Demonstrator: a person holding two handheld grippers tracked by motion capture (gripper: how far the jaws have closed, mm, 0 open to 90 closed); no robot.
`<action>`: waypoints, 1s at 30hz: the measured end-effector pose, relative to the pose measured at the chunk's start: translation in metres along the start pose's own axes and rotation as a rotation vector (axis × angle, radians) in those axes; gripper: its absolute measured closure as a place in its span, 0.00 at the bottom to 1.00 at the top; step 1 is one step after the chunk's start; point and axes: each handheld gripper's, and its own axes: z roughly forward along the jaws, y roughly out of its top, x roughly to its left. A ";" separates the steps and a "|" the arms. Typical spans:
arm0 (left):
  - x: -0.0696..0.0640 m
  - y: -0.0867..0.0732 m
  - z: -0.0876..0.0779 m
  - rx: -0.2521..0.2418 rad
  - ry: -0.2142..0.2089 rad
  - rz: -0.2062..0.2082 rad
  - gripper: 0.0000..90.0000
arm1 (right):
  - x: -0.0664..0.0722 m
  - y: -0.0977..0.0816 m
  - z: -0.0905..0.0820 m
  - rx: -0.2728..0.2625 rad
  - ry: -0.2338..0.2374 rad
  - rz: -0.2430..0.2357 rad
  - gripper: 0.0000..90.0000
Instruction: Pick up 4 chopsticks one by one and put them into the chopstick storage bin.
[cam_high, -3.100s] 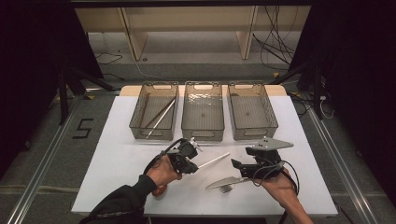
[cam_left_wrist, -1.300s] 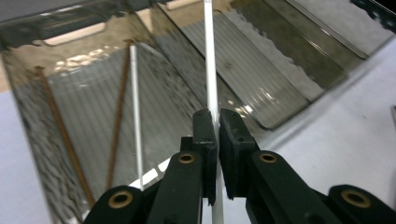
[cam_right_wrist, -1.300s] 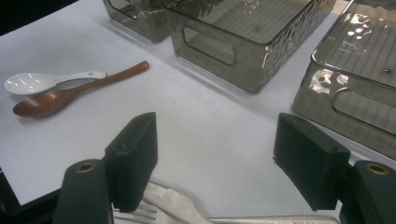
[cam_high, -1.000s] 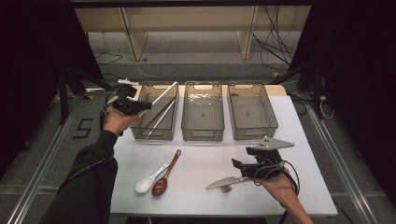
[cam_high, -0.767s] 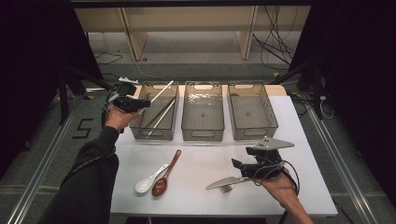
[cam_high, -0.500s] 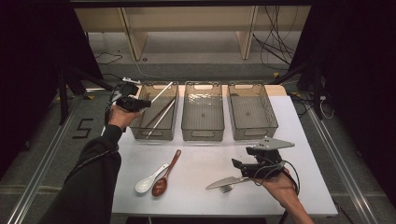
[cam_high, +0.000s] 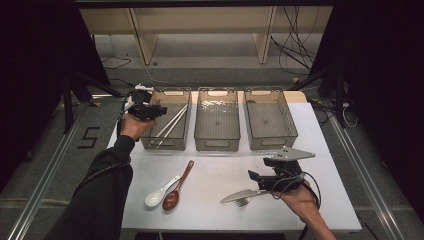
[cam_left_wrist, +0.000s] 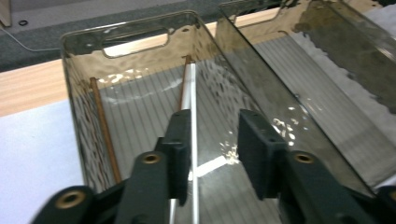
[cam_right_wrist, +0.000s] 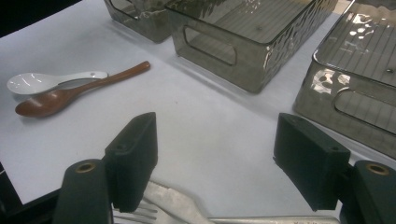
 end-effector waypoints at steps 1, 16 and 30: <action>-0.003 0.000 -0.003 0.007 -0.009 0.005 0.62 | 0.000 0.000 0.000 -0.002 0.000 0.000 0.35; -0.033 -0.026 -0.043 0.032 -0.119 0.039 0.36 | 0.002 0.001 0.000 -0.004 0.001 -0.004 0.35; -0.042 -0.050 -0.060 0.037 -0.171 0.041 0.29 | 0.003 0.001 -0.002 -0.033 0.009 -0.017 0.34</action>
